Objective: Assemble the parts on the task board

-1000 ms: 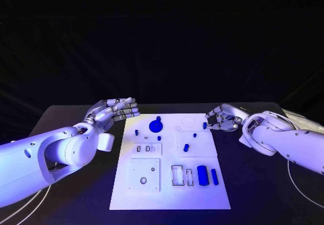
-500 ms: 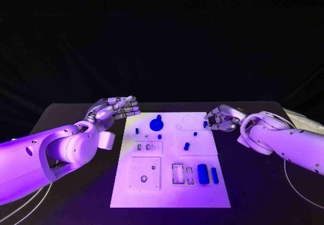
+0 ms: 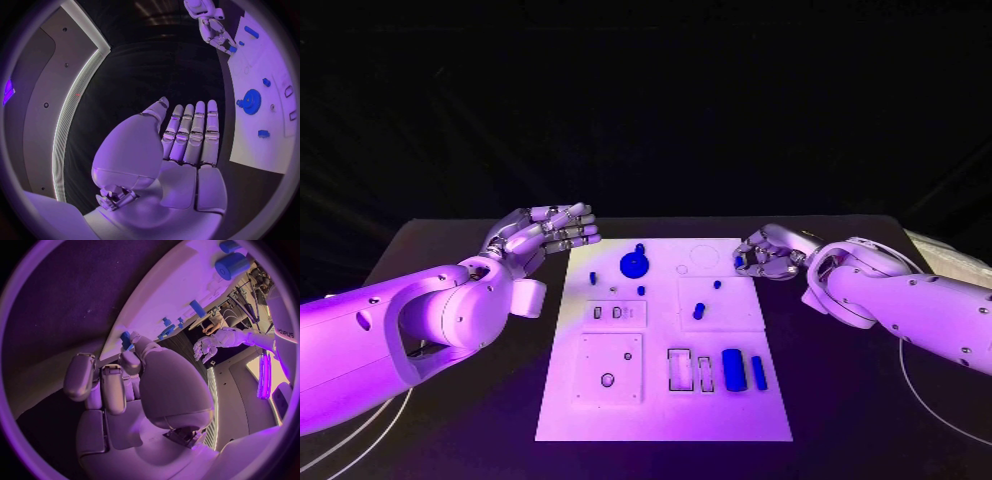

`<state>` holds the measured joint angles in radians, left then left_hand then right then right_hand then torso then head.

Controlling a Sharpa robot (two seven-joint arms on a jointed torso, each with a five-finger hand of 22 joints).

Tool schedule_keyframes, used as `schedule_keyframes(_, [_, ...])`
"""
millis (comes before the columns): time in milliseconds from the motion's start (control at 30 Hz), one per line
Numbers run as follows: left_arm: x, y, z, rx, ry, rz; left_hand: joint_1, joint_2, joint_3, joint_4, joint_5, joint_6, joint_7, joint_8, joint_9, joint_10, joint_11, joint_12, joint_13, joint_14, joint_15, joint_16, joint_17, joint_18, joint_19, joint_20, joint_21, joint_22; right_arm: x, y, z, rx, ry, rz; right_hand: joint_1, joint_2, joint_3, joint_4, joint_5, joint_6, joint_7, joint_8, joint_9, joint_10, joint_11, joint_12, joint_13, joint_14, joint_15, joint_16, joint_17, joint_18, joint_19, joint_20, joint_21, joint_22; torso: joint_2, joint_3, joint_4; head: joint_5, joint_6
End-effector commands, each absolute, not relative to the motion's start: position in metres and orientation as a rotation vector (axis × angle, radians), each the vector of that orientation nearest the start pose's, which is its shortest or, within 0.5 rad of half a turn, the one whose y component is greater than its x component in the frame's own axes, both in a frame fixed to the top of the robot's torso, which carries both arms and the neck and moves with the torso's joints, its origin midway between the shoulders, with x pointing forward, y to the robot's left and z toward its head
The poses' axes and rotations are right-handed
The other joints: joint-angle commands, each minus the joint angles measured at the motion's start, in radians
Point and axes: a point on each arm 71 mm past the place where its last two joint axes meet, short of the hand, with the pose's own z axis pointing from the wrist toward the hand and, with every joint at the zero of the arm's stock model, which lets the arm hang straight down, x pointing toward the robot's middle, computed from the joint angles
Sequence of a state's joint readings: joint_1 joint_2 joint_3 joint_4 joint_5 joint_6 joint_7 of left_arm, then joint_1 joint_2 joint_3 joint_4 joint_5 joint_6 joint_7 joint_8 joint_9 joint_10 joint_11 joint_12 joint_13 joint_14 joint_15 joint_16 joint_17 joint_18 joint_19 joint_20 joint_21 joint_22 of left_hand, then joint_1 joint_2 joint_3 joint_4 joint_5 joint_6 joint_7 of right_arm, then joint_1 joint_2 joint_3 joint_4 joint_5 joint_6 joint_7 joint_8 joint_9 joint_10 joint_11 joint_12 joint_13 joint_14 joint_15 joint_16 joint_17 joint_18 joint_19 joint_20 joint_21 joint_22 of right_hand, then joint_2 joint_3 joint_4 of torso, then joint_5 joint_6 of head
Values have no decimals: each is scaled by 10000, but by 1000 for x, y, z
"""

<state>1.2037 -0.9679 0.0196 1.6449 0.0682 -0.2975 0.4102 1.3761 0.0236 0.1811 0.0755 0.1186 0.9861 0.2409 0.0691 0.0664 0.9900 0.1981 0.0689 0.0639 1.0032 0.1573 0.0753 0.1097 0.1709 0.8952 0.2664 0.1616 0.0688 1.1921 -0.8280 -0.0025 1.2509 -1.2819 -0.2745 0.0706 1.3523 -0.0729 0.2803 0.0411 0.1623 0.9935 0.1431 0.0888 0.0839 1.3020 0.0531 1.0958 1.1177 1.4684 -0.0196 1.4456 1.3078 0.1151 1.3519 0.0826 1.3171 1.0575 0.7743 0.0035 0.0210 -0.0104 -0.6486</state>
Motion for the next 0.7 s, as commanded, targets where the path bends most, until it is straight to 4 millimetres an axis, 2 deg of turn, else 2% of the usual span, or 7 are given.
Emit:
schedule_keyframes(33, [474,234,-144,-11584,13215,-16462,-38,-54,56,-12,39,-27,-7,-29,-1,-24,-47,-13,11,11,4,49,-12,124,-38,-6,-17,5,530,-272,-193,109,16936,6345,110,30,22,-35,-59,104,13,42,17,71,-11,47,20,629,-51,56,555,-160,54,-33,54,6,-6,5,-9,5,-13])
schedule_keyframes(467, [474,235,-144,-11588,13219,-16457,-38,-54,56,-12,39,-27,-7,-29,-1,-24,-47,-13,11,11,4,49,-12,124,-38,-6,-17,5,532,-274,-195,214,16983,6200,77,75,53,-50,-112,264,-34,86,33,97,-48,91,71,634,-79,70,579,-163,64,-56,71,30,-2,9,-1,2,-35])
schedule_keyframes(700, [474,234,-144,-11587,13220,-16461,-38,-54,56,-12,39,-27,-7,-29,-1,-24,-47,-13,11,11,4,49,-12,124,-38,-6,-17,5,532,-273,-193,286,16697,6226,108,296,210,-95,-297,699,-179,273,109,158,-161,169,164,642,-164,92,619,-168,85,-121,101,74,-6,9,-4,0,-31])
